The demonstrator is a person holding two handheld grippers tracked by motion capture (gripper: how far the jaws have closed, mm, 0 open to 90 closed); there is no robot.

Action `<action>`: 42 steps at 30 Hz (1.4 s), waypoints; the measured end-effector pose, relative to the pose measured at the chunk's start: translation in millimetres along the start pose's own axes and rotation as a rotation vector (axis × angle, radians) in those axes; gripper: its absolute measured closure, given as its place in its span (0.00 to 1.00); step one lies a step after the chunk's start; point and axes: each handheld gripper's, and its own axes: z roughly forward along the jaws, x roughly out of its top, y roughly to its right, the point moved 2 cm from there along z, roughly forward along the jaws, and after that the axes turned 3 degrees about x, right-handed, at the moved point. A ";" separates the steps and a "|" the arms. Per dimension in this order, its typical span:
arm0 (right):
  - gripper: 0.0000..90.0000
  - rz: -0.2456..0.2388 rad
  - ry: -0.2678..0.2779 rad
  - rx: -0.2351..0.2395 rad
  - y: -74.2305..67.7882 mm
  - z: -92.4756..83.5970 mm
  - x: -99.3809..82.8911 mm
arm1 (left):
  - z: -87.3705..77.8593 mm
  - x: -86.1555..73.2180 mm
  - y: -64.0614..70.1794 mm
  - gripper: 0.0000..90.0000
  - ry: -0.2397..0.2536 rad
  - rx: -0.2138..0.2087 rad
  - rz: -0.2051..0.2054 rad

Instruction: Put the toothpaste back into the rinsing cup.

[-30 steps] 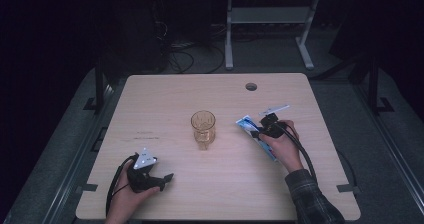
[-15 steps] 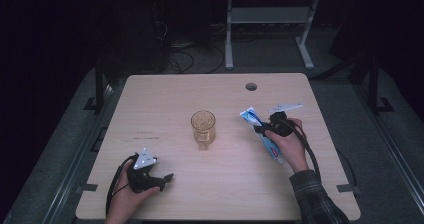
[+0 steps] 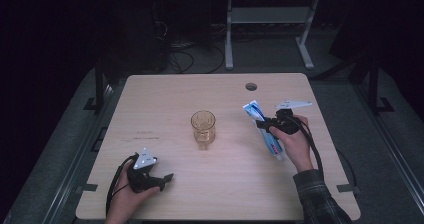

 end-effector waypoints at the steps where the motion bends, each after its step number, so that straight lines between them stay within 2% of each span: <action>1: 0.81 -0.004 0.005 0.002 -0.2 -1.8 1.2 | 0.0 0.0 0.0 0.15 0.000 0.000 0.000; 13: 0.81 -0.007 0.074 0.029 -5.2 -18.4 13.5 | 0.0 0.0 0.0 0.15 0.000 0.000 0.000; 29: 0.81 -0.033 0.108 0.045 -16.0 -17.4 28.5 | 0.0 0.0 -0.1 0.15 0.000 0.001 0.000; 42: 0.81 -0.028 0.138 0.063 -20.7 -19.1 45.4 | 0.0 0.0 -0.3 0.15 -0.001 0.001 0.003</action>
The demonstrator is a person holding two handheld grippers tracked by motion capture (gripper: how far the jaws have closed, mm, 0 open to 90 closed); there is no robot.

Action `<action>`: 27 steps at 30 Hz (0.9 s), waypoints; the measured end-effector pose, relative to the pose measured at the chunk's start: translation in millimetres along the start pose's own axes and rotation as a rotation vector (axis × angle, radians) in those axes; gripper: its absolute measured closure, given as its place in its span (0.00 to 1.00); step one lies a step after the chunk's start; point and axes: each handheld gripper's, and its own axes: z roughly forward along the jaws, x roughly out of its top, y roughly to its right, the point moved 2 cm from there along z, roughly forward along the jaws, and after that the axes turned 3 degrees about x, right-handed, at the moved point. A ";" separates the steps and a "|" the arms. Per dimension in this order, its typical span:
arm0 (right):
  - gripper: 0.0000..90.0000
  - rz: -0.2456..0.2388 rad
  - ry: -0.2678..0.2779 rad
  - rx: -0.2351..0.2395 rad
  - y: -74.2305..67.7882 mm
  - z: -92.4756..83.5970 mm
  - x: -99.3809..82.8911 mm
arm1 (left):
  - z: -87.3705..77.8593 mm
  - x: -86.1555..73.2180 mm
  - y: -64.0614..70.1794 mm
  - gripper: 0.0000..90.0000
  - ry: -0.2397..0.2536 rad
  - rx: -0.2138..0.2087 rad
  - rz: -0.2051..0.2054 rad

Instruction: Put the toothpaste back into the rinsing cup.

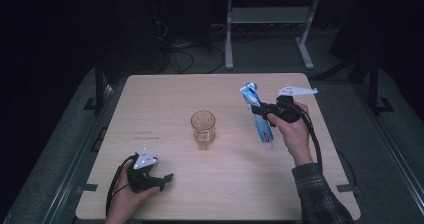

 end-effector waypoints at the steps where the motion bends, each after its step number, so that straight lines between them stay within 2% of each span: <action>1: 0.81 -0.003 0.002 0.001 -0.7 0.6 1.5 | 0.0 0.0 0.0 0.15 0.000 0.000 0.000; 15: 0.82 -0.020 0.035 0.033 -11.2 14.5 25.4 | 0.0 0.0 0.1 0.15 0.000 -0.001 0.000; 27: 0.82 -0.039 0.039 0.065 -22.8 30.1 45.3 | 0.1 0.0 0.2 0.15 0.001 -0.002 0.000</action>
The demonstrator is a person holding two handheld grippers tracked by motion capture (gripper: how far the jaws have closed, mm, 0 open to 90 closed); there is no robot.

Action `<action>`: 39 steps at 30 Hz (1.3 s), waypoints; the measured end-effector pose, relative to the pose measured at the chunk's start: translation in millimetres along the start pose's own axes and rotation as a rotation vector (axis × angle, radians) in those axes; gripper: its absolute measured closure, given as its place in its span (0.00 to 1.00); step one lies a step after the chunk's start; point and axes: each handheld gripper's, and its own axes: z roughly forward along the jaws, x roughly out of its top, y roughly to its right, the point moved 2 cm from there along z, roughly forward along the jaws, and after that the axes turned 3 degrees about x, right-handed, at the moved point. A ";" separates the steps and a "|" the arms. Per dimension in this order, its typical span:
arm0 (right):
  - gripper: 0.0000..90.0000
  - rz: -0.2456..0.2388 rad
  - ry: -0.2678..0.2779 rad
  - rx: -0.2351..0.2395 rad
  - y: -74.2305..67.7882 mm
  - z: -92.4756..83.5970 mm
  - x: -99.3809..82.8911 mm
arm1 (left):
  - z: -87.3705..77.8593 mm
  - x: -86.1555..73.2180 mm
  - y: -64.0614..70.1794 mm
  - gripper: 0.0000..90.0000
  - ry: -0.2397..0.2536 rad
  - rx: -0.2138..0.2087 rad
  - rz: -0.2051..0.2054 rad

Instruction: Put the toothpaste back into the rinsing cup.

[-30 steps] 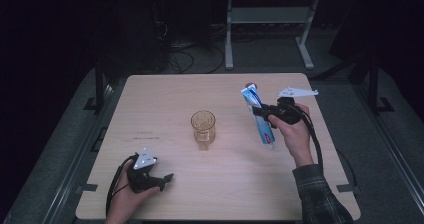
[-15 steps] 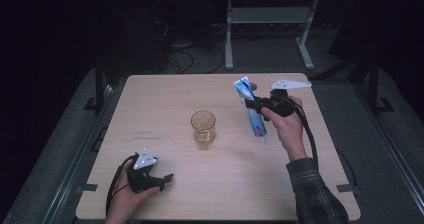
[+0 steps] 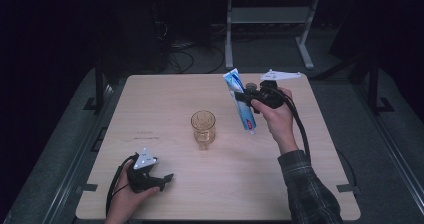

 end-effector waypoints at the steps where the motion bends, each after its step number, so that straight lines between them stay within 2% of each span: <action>1: 0.82 -0.001 0.002 0.002 -1.0 1.8 1.7 | -0.1 0.0 -0.1 0.15 -0.002 -0.001 0.003; 22: 0.82 -0.050 0.004 0.055 -27.2 40.0 37.6 | 0.1 0.0 0.4 0.15 0.001 -0.005 0.001; 32: 0.82 -0.073 0.000 0.079 -40.4 56.9 48.6 | 0.2 0.0 0.4 0.15 0.002 -0.006 0.001; 39: 0.82 -0.074 -0.002 0.095 -45.9 67.8 50.0 | 0.2 0.0 0.5 0.15 0.003 -0.007 0.003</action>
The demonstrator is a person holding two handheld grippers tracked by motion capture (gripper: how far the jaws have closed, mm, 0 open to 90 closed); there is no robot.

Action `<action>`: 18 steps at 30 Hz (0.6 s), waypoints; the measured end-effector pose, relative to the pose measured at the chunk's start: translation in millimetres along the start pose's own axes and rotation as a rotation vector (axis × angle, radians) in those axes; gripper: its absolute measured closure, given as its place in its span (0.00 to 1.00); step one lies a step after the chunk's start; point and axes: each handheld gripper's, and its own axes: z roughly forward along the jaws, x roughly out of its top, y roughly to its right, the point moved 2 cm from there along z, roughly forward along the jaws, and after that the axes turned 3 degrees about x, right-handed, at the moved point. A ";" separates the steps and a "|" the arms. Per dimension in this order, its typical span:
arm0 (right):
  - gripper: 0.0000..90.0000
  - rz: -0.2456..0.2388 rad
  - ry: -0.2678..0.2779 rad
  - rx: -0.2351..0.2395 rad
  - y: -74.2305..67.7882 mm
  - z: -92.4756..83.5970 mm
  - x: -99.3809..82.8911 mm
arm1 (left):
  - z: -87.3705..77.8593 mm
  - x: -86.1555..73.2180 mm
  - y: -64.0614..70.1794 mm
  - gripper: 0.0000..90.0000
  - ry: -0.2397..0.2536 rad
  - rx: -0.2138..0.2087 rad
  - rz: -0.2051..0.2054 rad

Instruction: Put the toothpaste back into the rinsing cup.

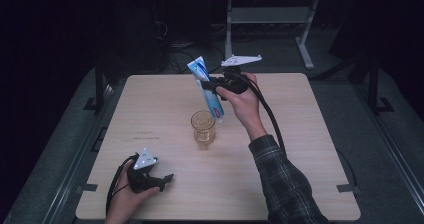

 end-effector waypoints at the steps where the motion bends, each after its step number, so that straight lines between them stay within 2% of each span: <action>1: 0.82 -0.001 0.000 0.002 -0.9 3.0 0.3 | 0.0 0.0 0.0 0.15 0.000 -0.001 0.001; 10: 0.82 -0.008 -0.001 0.025 -8.6 21.3 7.0 | -0.2 0.0 0.0 0.15 -0.002 -0.005 0.003; 18: 0.82 -0.010 -0.022 0.031 -9.0 31.5 2.6 | -0.2 0.0 0.1 0.15 -0.001 -0.005 0.004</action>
